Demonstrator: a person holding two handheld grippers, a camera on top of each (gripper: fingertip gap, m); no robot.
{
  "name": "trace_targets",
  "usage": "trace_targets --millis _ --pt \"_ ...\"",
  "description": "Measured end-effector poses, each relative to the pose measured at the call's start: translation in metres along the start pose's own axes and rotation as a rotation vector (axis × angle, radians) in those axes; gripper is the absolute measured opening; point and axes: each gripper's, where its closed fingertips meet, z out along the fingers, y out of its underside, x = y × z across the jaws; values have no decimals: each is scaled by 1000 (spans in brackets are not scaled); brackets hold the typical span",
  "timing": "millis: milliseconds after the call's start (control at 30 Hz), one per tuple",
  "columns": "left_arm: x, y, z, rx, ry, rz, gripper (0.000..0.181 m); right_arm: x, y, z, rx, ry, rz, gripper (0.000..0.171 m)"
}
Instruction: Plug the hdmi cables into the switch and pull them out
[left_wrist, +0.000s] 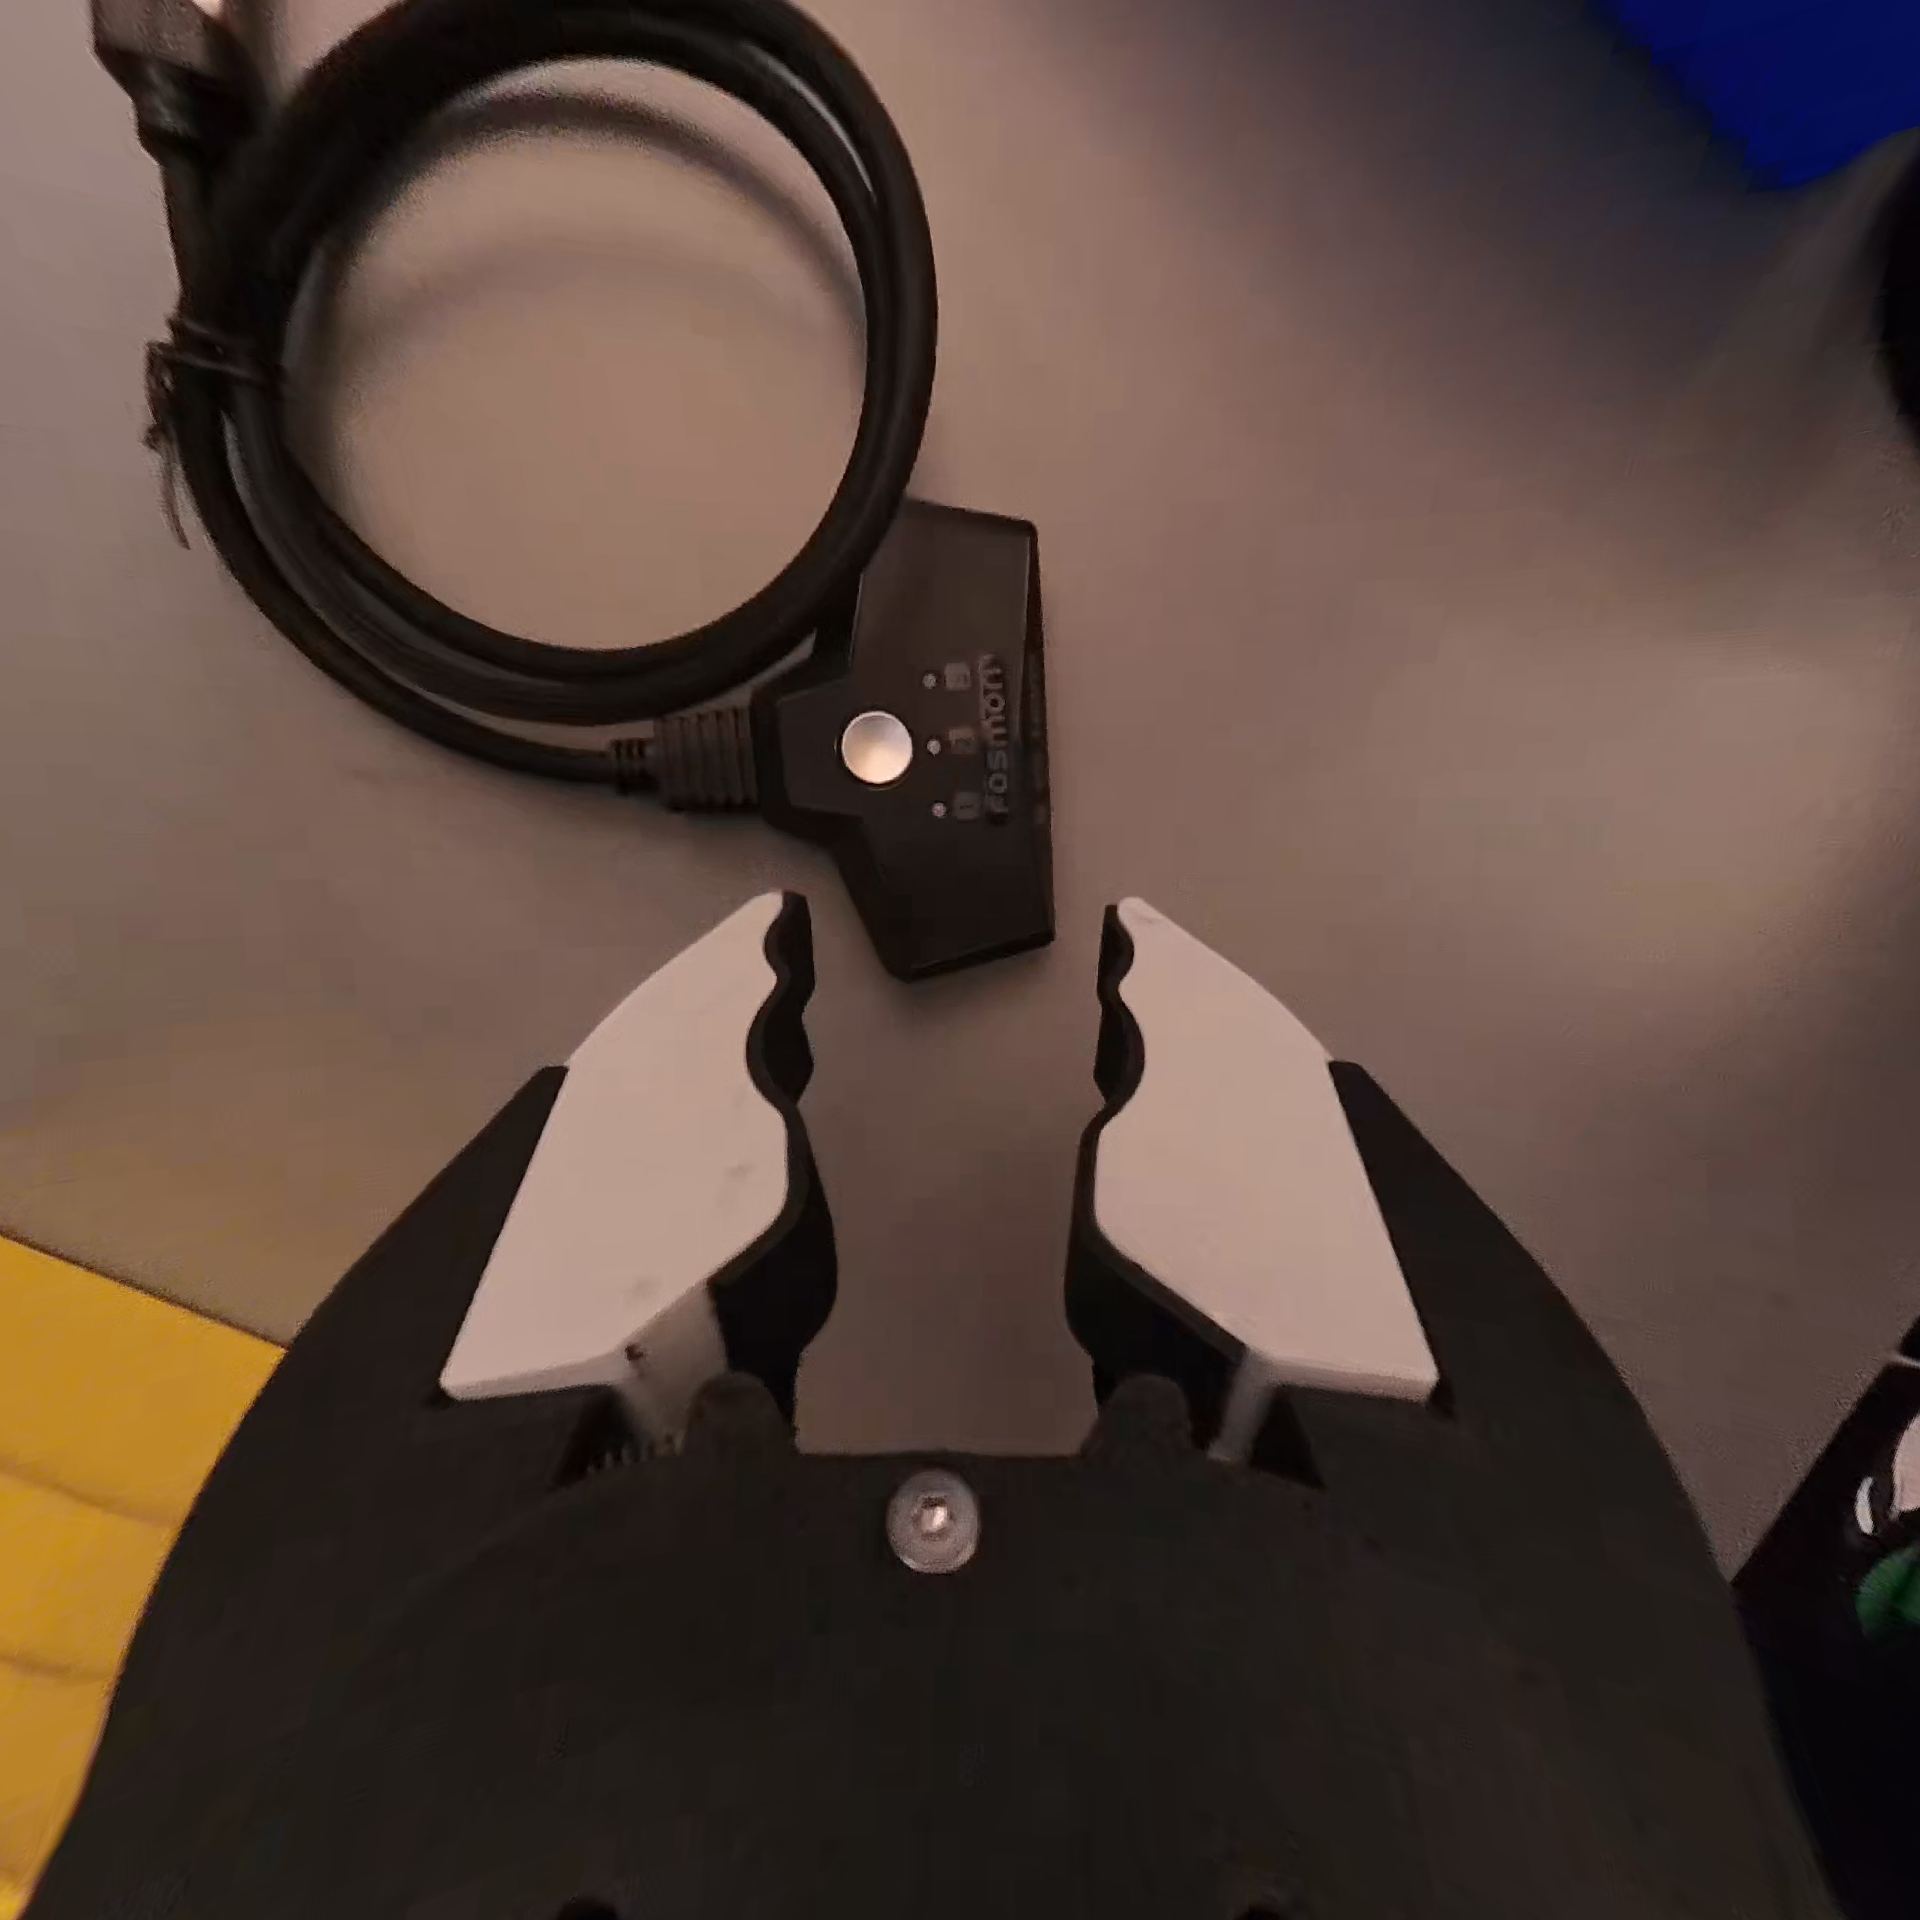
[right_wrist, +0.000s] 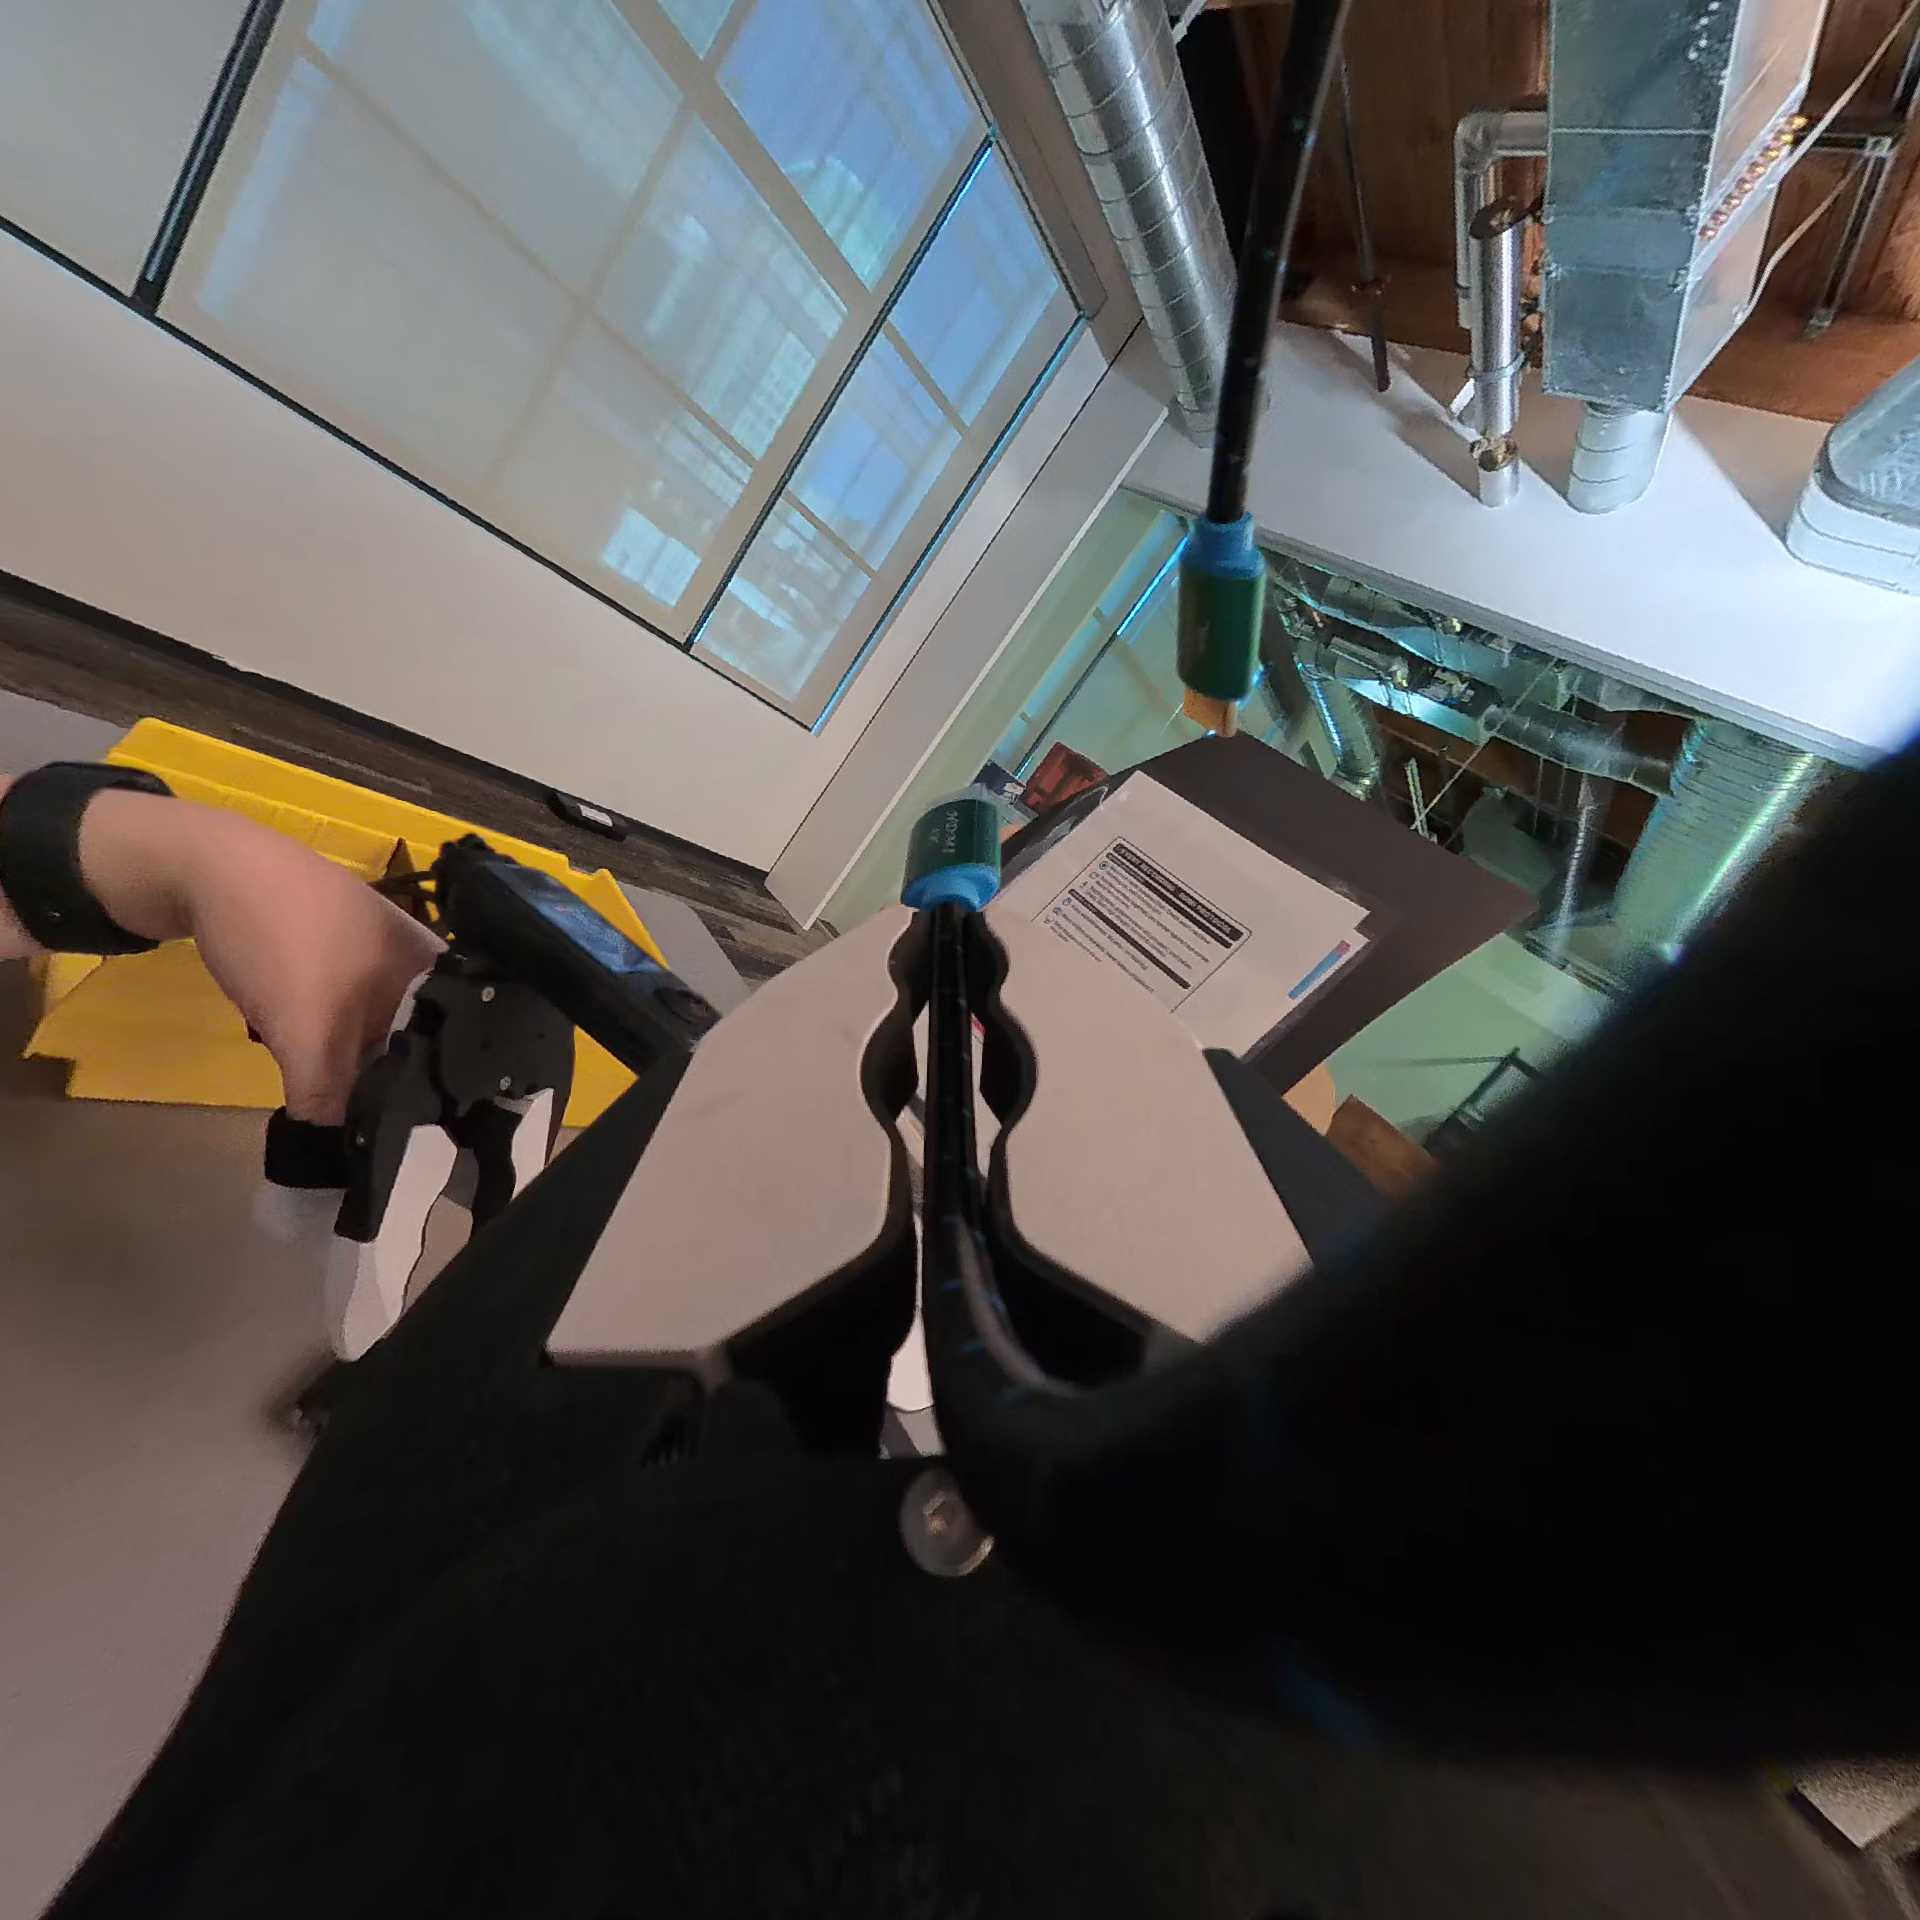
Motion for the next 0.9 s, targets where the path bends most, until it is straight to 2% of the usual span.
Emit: trace_targets --millis 100,267,367,433,500,567,633,700,800,900 --pt "8 9 10 -56 58 -20 57 -2 0 1 -1 -13 -5 7" --pt "11 28 28 -184 56 25 64 -2 -5 -1 17 -16 -1 7" --pt "7 31 32 -215 2 59 51 1 -9 -5 29 -11 -4 7" --pt "12 34 31 -234 22 81 39 3 -12 -7 38 -2 -7 7" --pt "32 40 27 -256 149 90 15 6 -15 -10 49 1 2 7" --pt "52 37 21 -228 283 109 15 9 -16 -13 62 8 14 7" --pt "45 24 18 -162 233 115 13 12 -17 -15 71 10 27 7" --pt "25 7 15 -71 104 150 23 14 -16 -16 73 12 33 7" --pt "3 -10 12 26 -91 298 27 16 -14 -17 67 16 32 7" --pt "3 -10 19 22 -116 372 33 16 -12 -16 63 9 39 7"
